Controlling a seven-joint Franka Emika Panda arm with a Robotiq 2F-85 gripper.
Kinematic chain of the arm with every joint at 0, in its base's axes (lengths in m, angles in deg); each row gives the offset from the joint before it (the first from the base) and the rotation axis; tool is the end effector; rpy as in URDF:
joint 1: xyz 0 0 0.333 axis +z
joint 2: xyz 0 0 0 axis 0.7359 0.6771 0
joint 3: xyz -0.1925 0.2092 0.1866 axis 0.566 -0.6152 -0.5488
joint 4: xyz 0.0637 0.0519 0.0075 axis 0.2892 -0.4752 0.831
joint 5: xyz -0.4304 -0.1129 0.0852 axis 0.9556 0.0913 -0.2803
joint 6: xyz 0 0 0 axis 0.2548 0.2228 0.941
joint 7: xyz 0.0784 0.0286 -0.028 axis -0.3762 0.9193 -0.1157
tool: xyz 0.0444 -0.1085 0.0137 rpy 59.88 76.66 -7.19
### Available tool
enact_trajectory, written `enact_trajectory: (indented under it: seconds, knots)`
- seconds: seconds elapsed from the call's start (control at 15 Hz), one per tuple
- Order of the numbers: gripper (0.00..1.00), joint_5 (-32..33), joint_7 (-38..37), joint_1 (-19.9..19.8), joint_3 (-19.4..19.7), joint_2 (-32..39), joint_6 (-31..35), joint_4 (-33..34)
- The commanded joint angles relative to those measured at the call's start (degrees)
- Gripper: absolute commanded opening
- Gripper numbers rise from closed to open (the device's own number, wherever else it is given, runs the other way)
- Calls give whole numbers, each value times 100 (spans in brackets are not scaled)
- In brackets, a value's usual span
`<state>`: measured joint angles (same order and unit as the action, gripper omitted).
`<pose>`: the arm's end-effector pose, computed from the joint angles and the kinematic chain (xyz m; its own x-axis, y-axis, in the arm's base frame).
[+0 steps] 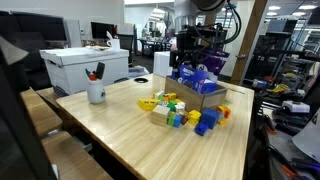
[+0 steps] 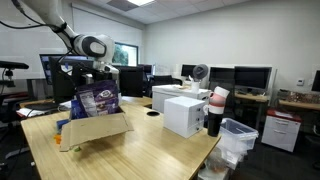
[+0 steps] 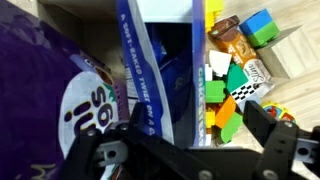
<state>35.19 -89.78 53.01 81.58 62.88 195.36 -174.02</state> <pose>0.5725 0.0849 0.3084 0.8808 -0.4278 -0.2027 -0.4338 -0.9008 0.0161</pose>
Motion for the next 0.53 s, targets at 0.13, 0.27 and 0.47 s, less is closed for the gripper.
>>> enact_trajectory:
  seconds: [0.13,0.27,0.47]
  knots:
    - [100,172,-627,10,3,-227,827,-494]
    - [100,224,-834,-7,32,-261,1052,-579]
    - [100,339,-1223,25,15,-389,1300,-758]
